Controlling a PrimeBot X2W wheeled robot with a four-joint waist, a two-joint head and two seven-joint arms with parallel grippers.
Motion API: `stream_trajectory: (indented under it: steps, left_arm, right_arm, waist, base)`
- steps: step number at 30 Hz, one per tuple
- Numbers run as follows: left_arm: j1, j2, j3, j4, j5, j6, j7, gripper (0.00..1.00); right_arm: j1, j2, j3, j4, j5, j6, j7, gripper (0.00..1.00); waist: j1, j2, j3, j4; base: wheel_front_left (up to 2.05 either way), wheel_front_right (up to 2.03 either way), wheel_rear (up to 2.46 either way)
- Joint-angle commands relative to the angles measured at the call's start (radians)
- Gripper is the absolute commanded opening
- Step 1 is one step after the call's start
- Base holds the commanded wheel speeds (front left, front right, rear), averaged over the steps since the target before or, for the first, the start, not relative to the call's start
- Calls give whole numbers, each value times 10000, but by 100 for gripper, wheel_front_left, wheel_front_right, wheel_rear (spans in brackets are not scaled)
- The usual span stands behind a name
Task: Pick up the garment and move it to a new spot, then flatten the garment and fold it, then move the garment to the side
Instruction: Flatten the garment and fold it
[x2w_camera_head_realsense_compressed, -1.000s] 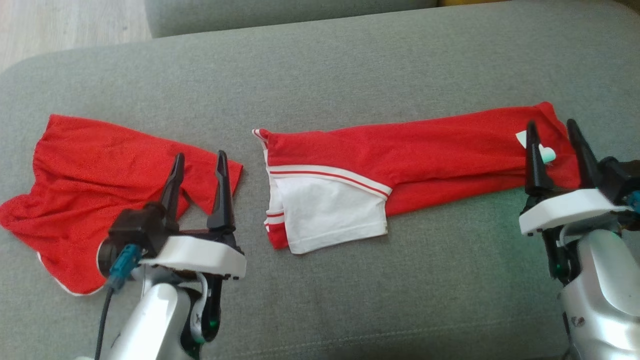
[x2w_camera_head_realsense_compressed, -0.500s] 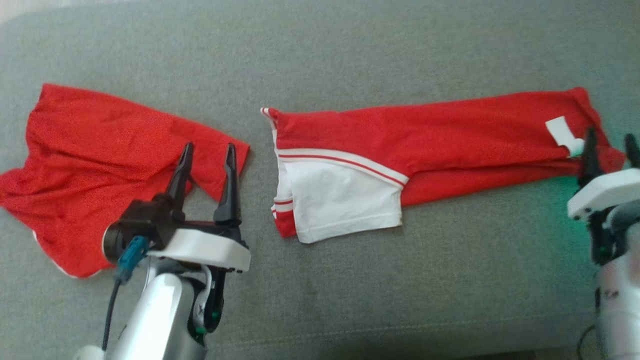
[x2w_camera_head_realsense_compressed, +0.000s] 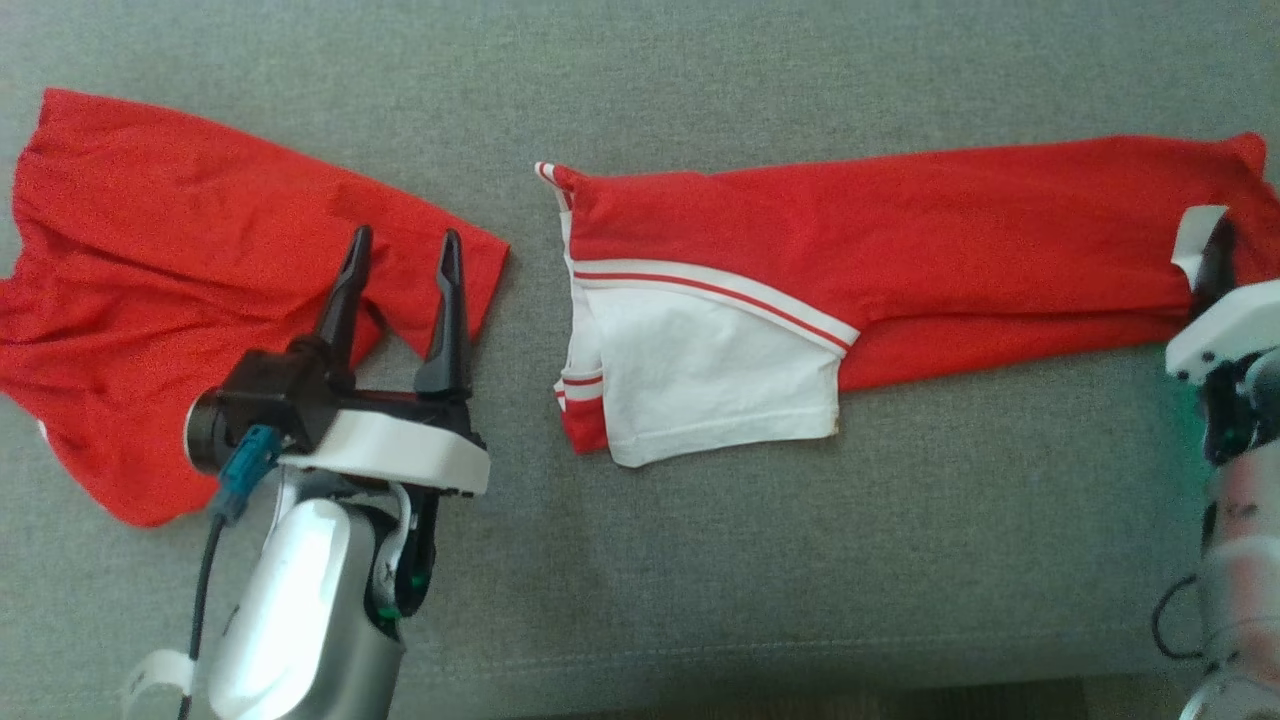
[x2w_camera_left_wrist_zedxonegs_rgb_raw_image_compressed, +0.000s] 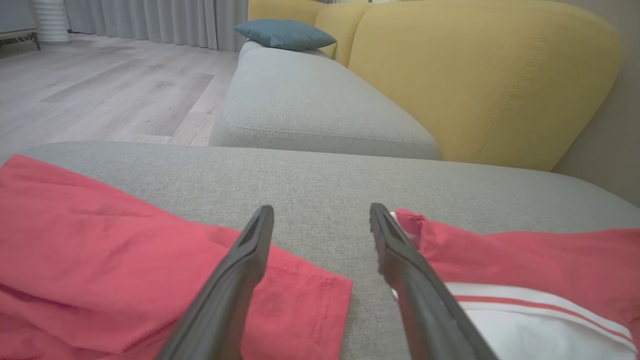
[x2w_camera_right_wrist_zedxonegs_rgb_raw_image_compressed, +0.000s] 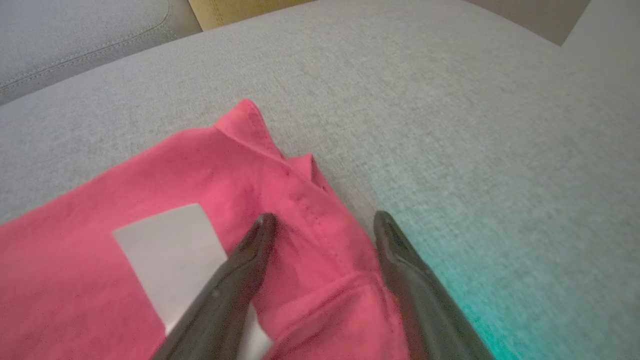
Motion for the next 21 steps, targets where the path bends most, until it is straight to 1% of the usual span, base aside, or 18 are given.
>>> stream_trajectory:
  steps: [1,6,13,14,15,21]
  left_arm:
    - [-315,32,419,-311,136,-36,-118,100]
    - [-461,20,573,-348,213,-80,-118,100]
    - [-643,12,846,-379,266,-116,-118,100]
    - [-661,12,890,-380,272,-124,-118,100]
    - [-673,11,933,-379,279,-133,-118,100]
    - [-652,9,1122,-334,343,-179,-118,100]
  right_arm:
    - [-275,12,156,-153,-79,33,20,100]
    - [-515,82,-52,140,-93,33,82,100]
    - [-646,115,-64,524,161,33,106,100]
    - [-664,117,-45,593,225,33,135,58]
    - [-682,123,-25,657,300,33,163,0]
    - [-679,-91,-55,868,545,33,176,0]
  waist:
    - [0,0,82,-22]
    - [0,0,312,-85]
    - [0,0,489,-170]
    - [0,0,492,-181]
    - [0,0,488,-191]
    - [0,0,324,-238]
  base:
    - [0,0,0]
    - [0,0,0]
    - [0,0,0]
    - [0,0,0]
    - [0,0,0]
    - [0,0,0]
